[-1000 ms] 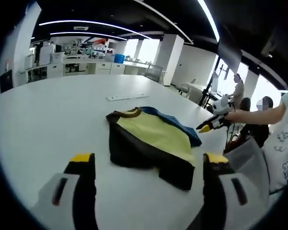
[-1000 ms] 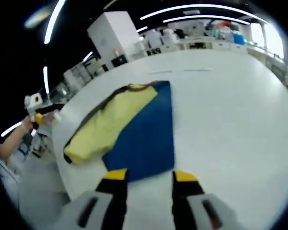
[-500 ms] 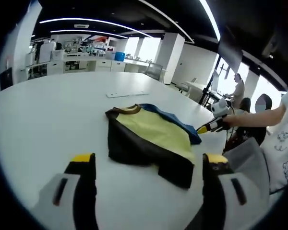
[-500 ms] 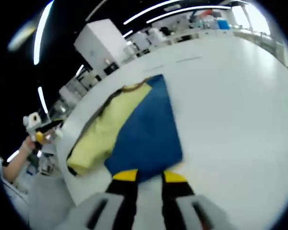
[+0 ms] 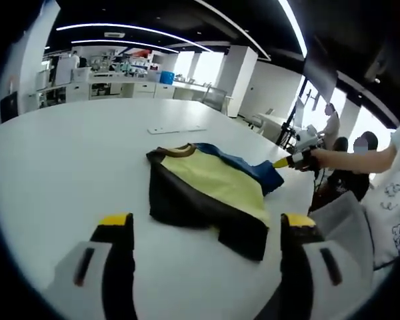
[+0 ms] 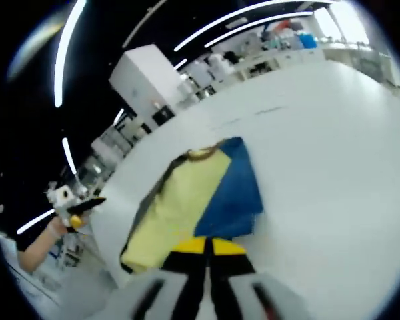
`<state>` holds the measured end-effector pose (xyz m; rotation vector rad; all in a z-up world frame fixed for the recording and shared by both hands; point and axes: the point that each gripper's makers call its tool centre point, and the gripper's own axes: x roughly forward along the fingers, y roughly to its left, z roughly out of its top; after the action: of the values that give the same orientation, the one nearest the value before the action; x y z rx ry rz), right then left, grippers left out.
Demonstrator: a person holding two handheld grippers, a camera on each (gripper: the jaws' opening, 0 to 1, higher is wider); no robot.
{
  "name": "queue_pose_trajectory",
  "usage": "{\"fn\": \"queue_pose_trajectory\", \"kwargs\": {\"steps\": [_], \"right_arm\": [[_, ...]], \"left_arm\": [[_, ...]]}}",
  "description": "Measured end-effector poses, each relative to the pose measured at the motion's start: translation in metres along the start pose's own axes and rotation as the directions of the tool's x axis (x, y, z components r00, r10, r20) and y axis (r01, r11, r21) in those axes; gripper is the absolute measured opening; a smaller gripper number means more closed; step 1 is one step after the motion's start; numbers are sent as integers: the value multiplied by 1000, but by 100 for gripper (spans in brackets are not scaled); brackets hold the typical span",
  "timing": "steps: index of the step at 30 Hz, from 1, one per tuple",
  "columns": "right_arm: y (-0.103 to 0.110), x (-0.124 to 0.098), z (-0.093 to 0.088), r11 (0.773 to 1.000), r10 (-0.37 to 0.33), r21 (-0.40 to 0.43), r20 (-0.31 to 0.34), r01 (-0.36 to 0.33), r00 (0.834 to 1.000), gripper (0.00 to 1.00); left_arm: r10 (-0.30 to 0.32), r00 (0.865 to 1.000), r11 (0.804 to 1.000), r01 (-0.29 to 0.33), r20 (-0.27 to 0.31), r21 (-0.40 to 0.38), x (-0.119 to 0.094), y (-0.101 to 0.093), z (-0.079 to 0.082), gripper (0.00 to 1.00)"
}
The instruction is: Fold the garment on the visible template until the final outline fits inside the template.
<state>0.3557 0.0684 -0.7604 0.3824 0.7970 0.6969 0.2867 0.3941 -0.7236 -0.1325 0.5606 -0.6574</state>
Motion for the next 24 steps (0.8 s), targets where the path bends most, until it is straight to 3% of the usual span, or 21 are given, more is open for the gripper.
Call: {"fn": "queue_pose_trajectory", "kwargs": {"steps": [6,9,16,19,24], "right_arm": [[40,13,45,997,53,-55,51,-50,997,0],[59,35,56,990,78,-119,16,-75,997,0],[82,86,35,983,76,-159,-92,-90,993,0],[79,108,22,979,60,-185,-147,-87,987,0],[82,126,4,976,47,-200,-198,-88,979,0]], "left_arm": [[-5,1000,1000,5,8,-4,1,-1,2,88],[-5,1000,1000,5,12,-5,2,-1,3,88],[2,999,1000,-1,35,-21,-2,-2,4,87],[10,999,1000,-8,41,-28,-6,-2,3,87],[17,999,999,-15,42,-41,-10,0,-2,87]]}}
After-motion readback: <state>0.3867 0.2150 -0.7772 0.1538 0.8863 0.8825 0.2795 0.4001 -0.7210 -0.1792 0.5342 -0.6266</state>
